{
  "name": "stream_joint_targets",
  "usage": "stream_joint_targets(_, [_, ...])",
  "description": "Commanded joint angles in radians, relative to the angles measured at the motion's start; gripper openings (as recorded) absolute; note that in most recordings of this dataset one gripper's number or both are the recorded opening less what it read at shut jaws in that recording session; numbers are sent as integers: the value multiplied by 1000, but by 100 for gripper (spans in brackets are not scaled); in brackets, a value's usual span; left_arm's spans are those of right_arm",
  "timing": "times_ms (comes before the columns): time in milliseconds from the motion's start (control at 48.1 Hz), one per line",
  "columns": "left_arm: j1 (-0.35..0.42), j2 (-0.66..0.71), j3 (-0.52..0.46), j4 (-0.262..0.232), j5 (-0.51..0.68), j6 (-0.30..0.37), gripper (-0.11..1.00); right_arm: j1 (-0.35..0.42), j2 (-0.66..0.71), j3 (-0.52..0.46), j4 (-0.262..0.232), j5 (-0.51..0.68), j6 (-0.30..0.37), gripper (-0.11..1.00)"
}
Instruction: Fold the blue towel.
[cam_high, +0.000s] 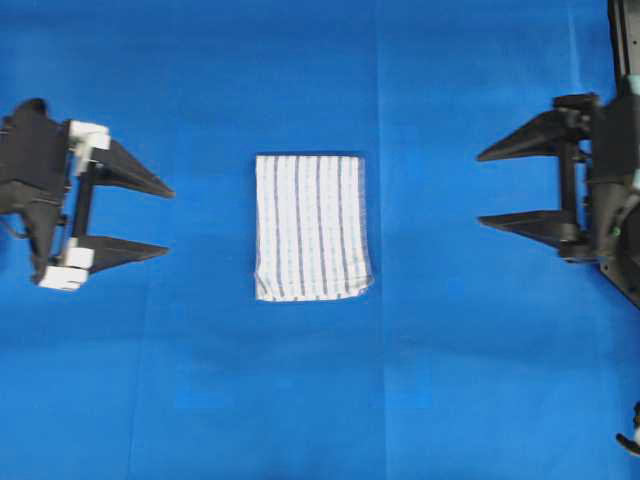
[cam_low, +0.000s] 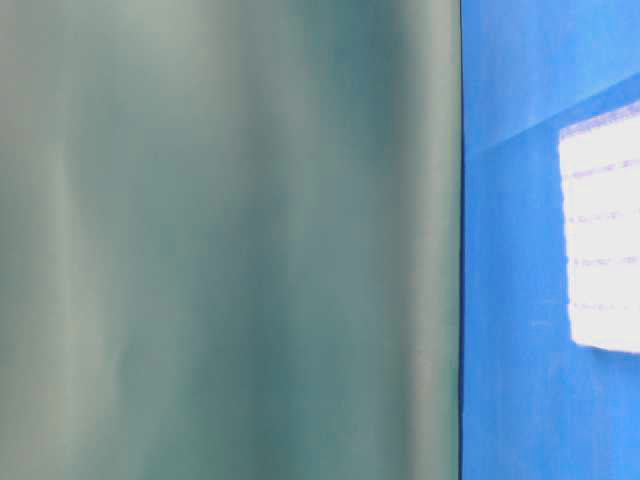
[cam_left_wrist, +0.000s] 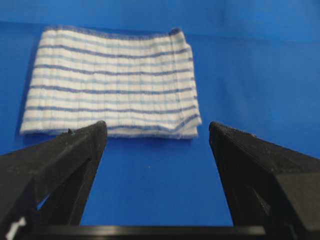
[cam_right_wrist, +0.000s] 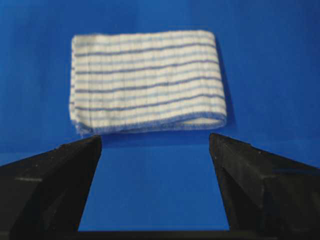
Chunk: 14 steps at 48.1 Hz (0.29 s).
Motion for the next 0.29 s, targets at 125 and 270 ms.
stream_joint_targets(125, [3, -164, 89, 3, -9, 2, 78, 0, -152, 92, -3, 2, 2, 87])
stream_joint_targets(270, [5, -258, 155, 3, -3, 3, 78, 0, -195, 137, -2, -11, 5, 87])
